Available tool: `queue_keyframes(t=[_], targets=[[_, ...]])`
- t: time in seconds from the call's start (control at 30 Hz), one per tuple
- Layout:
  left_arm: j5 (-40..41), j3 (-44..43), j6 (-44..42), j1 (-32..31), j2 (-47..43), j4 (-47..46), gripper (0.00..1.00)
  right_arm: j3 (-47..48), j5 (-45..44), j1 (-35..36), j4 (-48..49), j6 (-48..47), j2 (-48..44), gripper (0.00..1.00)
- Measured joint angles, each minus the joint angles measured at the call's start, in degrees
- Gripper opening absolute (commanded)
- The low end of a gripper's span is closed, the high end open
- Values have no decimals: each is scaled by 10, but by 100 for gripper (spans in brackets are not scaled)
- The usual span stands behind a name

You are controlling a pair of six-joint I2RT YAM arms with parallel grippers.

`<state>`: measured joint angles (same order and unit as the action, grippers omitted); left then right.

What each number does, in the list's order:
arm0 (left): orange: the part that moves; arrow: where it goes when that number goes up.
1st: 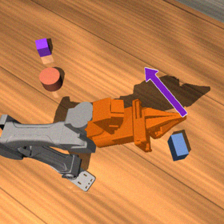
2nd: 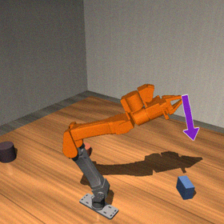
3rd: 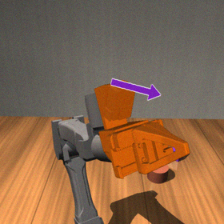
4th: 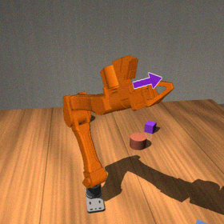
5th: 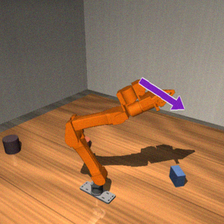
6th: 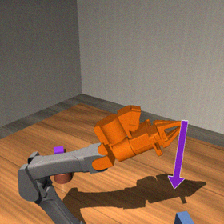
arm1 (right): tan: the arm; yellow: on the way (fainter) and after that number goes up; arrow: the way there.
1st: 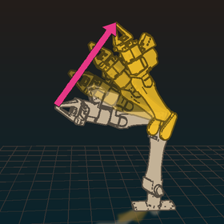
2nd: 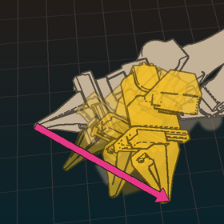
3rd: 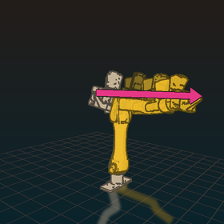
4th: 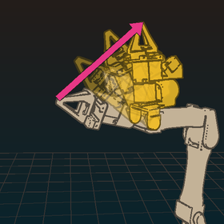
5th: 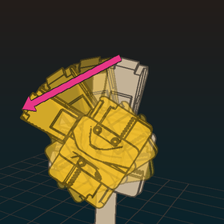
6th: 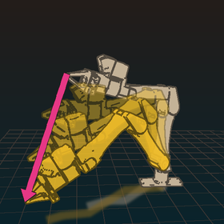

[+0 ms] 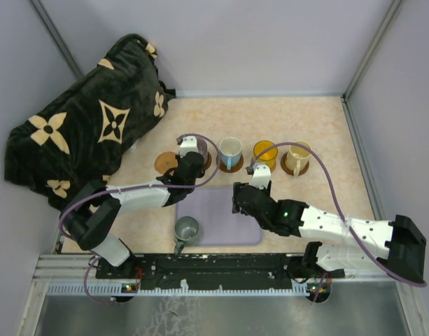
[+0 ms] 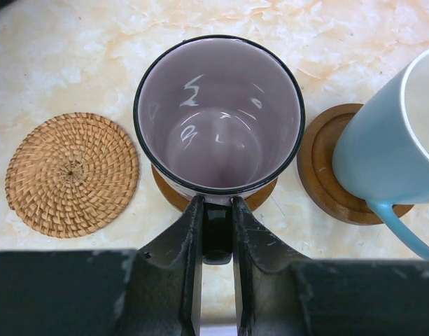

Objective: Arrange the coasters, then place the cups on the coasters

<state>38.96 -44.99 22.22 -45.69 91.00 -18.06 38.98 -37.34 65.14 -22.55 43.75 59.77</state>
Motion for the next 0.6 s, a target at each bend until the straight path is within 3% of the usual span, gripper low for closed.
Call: queue_keyframes(t=[0.6], targets=[[18,0,1,-9,1,0,0,0,7,0,2,0,0,68]])
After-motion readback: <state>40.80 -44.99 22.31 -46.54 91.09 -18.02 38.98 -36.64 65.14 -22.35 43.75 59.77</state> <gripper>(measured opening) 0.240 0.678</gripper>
